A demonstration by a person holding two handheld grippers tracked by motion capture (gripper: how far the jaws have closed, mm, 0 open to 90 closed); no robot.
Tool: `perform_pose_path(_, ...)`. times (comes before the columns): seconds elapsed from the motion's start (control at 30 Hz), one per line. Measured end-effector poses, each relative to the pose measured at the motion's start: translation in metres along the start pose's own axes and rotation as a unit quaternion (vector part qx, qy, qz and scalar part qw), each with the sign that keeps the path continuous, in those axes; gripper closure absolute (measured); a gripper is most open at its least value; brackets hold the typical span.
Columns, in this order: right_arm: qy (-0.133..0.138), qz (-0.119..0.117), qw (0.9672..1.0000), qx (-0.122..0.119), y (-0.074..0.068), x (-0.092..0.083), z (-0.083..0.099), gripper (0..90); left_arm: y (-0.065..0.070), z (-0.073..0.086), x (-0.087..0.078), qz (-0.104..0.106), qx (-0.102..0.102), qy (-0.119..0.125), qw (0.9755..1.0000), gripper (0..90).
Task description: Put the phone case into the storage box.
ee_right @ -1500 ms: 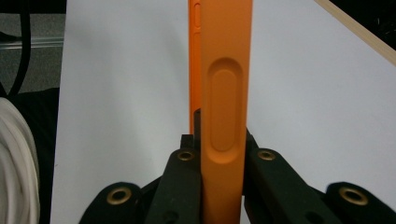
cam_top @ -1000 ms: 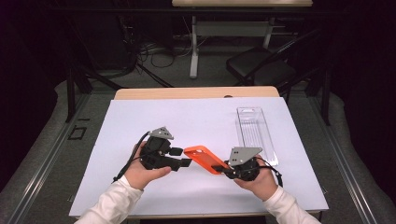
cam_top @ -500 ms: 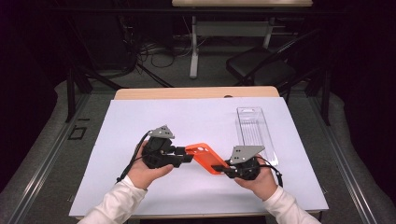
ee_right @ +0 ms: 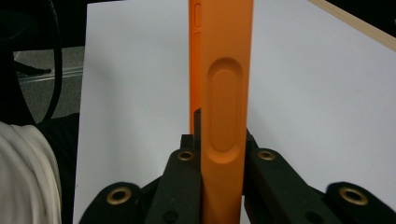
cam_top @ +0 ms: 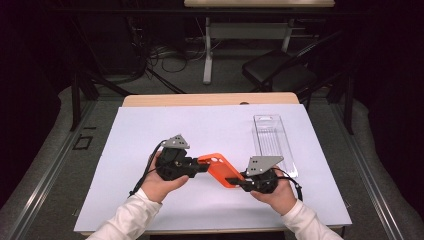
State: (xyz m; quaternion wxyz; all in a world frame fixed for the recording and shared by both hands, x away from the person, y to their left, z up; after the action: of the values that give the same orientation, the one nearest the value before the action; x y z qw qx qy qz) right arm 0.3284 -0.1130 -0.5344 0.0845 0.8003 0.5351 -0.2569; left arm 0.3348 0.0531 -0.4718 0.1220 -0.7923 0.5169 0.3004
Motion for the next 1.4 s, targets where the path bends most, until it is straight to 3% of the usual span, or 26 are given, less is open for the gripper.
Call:
perform_pose_path(0.17, 0.001, -0.001, 1.0000, 0.000, -0.0001, -0.0002, 0.0000, 86.6, -0.0007, -0.0001, -0.0002, -0.002, -0.004, 0.006, 1.0000, 76.5)
perform_pose_path(0.37, 0.002, -0.004, 1.0000, 0.000, -0.0010, 0.0003, -0.0002, 86.6, -0.0005, 0.0005, -0.0018, 0.006, -0.026, 0.007, 0.9996, 77.9)
perform_pose_path(0.6, 0.004, -0.005, 1.0000, -0.001, -0.0011, 0.0002, -0.0004, 86.6, -0.0003, 0.0002, -0.0024, 0.014, -0.057, 0.013, 0.9982, 80.8)
perform_pose_path(0.63, 0.004, -0.004, 1.0000, -0.001, -0.0010, 0.0001, -0.0005, 86.6, -0.0007, 0.0001, -0.0023, 0.017, -0.070, 0.012, 0.9973, 81.0)
perform_pose_path(1.07, 0.005, -0.004, 1.0000, -0.002, -0.0005, -0.0002, -0.0007, 86.5, -0.0022, -0.0004, -0.0021, 0.030, -0.096, 0.013, 0.9949, 82.0)
perform_pose_path(1.4, 0.006, -0.006, 1.0000, 0.002, -0.0012, 0.0001, -0.0011, 86.3, -0.0026, -0.0011, -0.0027, 0.034, -0.098, 0.014, 0.9945, 82.7)
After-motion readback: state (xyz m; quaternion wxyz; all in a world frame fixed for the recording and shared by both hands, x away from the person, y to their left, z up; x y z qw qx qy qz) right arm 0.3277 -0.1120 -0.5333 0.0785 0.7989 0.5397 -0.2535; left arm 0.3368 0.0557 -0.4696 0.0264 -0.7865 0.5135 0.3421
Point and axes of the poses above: each handheld gripper's, and its own axes: x roughly forward along the jaws, z roughly out of its underside, y roughly to its right, the point moved 7 cm from there along x, roughly forward along the jaws, and after that the axes turned 11 degrees about x, right-handed, at the moved point
